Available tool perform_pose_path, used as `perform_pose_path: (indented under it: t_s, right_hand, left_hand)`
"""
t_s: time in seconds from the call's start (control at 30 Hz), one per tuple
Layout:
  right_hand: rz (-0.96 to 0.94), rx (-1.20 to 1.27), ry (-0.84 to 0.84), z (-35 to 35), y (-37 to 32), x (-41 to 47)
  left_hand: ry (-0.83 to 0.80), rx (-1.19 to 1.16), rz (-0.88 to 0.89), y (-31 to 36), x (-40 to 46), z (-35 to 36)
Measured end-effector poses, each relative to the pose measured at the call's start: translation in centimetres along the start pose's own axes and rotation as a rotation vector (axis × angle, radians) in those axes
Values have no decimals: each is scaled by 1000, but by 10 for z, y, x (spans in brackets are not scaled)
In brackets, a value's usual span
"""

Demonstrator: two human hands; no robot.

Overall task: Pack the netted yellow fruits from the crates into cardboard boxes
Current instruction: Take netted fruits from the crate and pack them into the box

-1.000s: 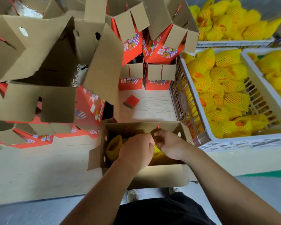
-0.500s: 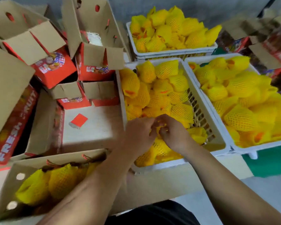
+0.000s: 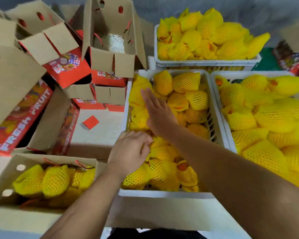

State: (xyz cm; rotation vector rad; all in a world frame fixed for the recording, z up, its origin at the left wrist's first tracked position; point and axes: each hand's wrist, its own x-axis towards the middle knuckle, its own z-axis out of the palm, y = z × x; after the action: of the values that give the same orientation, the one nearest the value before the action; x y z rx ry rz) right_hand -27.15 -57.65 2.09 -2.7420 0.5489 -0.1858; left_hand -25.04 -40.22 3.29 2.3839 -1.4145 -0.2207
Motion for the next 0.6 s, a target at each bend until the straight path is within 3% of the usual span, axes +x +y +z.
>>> perform_pose_path:
  t_s: [0.13, 0.3, 0.47, 0.6]
  right_hand:
    - [33, -168, 0, -4, -5, 30]
    - [-127, -80, 83, -6, -11, 43]
    - [-50, -70, 25, -14, -7, 45]
    - [79, 376, 65, -32, 4, 35]
  left_hand:
    - [-24, 40, -16, 2, 1, 0]
    - [20, -3, -15, 2, 0, -1]
    - [141, -137, -88, 2, -4, 1]
    - [235, -219, -158, 3, -4, 3]
